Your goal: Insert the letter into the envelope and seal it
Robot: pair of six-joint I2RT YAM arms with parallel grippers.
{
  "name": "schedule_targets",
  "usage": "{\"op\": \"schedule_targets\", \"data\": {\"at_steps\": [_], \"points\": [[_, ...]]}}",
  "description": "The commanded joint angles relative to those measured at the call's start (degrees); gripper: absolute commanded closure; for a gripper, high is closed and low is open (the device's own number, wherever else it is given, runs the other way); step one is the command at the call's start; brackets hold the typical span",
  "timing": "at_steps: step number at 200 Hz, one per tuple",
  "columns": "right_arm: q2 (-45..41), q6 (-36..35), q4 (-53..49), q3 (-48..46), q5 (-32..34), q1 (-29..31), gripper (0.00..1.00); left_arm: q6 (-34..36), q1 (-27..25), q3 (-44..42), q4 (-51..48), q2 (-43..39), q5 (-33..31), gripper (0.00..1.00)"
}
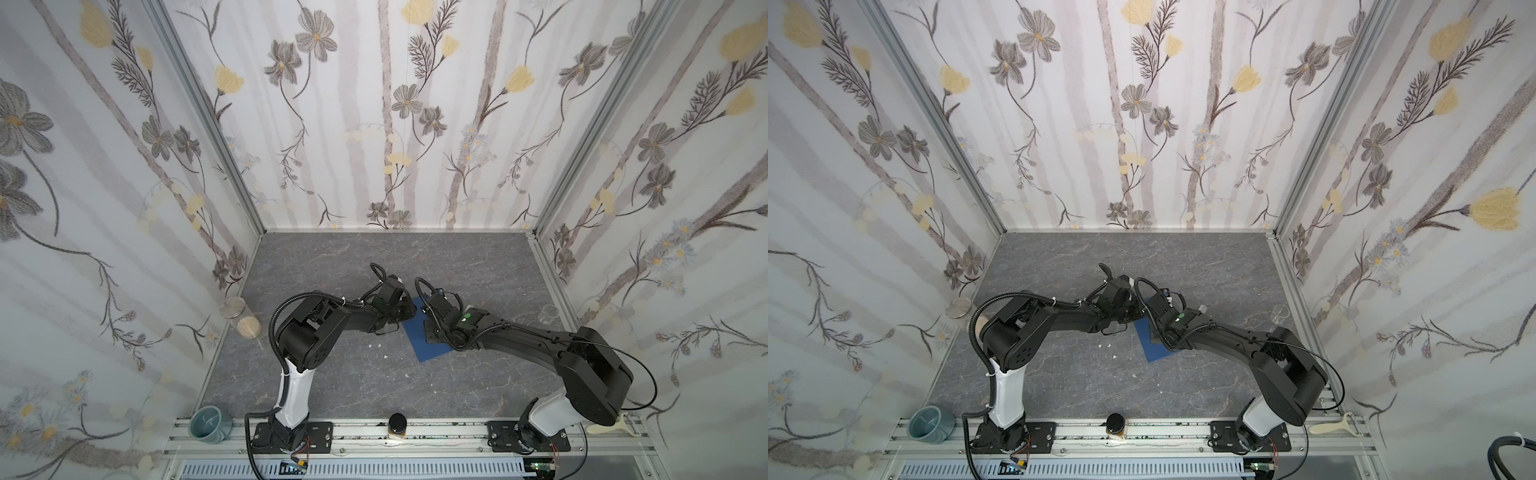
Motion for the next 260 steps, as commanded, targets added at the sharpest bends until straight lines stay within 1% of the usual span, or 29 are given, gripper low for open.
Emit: {"op": "schedule_targets", "data": {"at_steps": [1, 18, 20, 26, 78, 105, 149, 165, 169, 177, 213, 260], "points": [[0.74, -0.31, 0.28, -0.14, -0.4, 0.01, 1.0, 1.26, -0.39, -0.33, -7.28, 1.25, -0.88, 0.84], [1.67, -0.32, 1.04, -0.17, -0.24, 0.02, 1.0, 1.2, -0.85, -0.87, -7.28, 1.45, -0.73, 0.85], [1.78, -0.32, 1.2, -0.19, -0.23, -1.3, 1.0, 1.17, -0.92, -0.94, -7.28, 1.46, -0.68, 0.85], [2.13, -0.21, 1.51, -0.07, -0.3, -1.86, 1.0, 1.13, -1.14, -1.05, -7.28, 1.41, -0.82, 0.85], [4.8, -0.74, 3.41, 1.13, -0.15, -2.7, 1.0, 0.56, -1.67, -1.75, -7.28, 1.45, -0.85, 0.85], [2.7, -0.86, 2.66, 0.69, 0.41, -2.79, 1.0, 0.69, -1.6, -1.83, -7.33, 1.5, -1.17, 0.86], [-4.65, -0.71, -1.7, -0.69, 1.66, -2.72, 1.0, 0.87, -1.57, -1.73, -7.63, 1.1, -1.58, 0.86], [-5.99, -0.35, -2.71, -1.58, 1.16, -2.45, 1.0, 0.82, -1.59, -1.8, -7.72, 0.85, -1.66, 0.86], [-7.94, -0.2, -2.84, -1.87, 0.96, -2.36, 1.0, 0.85, -1.63, -1.8, -7.72, 0.89, -1.7, 0.86], [-8.61, 0.15, -3.1, -2.4, 0.75, -2.18, 1.0, 0.87, -1.63, -1.89, -7.72, 0.92, -1.73, 0.86], [-8.64, 1.08, -1.74, -5.0, -0.57, -1.56, 1.0, 0.83, -1.66, -1.91, -7.72, 0.97, -1.72, 0.86], [-7.41, 1.0, -0.83, -4.44, -1.24, -1.17, 1.0, 0.8, -1.68, -1.77, -7.72, 1.28, -1.37, 0.86]]}}
